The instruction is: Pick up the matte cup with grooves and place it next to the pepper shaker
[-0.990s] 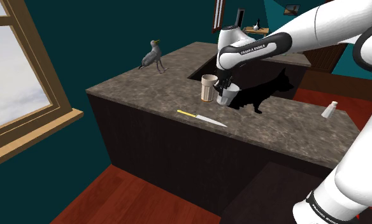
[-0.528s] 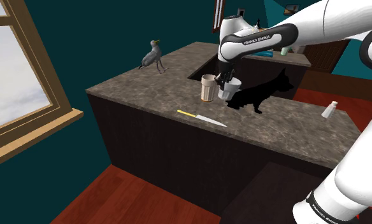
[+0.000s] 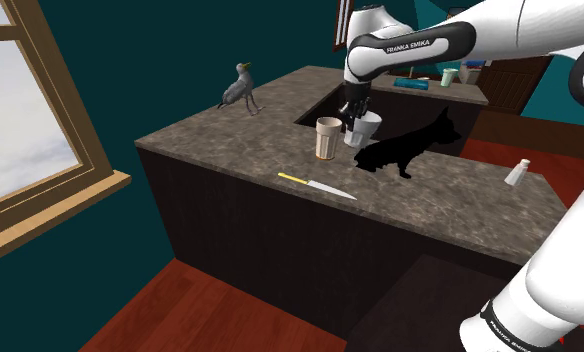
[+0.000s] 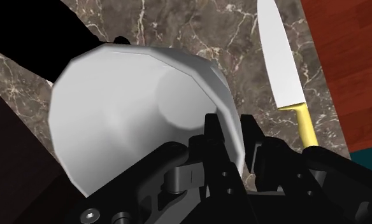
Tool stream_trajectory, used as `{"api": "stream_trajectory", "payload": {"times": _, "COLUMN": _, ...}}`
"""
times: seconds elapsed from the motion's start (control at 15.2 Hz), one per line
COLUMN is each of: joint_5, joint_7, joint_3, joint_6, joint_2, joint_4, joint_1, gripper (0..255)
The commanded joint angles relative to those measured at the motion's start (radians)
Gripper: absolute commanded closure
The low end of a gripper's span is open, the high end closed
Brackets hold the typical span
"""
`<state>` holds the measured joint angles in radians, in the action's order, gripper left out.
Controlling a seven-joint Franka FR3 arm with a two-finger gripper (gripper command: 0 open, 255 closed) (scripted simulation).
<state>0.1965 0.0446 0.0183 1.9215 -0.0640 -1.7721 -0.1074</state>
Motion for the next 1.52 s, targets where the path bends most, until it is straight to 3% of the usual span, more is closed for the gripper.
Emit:
{"api": "stream_trajectory", "payload": {"times": 0.0, "joint_5": -0.002, "joint_7": -0.017, "joint_3": -0.007, "joint_6": 0.001, "joint_2": 0.027, "joint_4": -0.025, "joint_1": -0.009, "gripper": 255}}
{"api": "stream_trajectory", "payload": {"times": 0.73, "joint_5": 0.003, "joint_7": -0.219, "joint_3": -0.125, "joint_6": 0.078, "joint_2": 0.287, "joint_4": -0.325, "joint_1": -0.108, "gripper": 255}}
{"api": "stream_trajectory", "payload": {"times": 1.45, "joint_5": 0.049, "joint_7": -0.452, "joint_3": -0.285, "joint_6": 0.108, "joint_2": 0.456, "joint_4": -0.48, "joint_1": -0.211, "gripper": 255}}
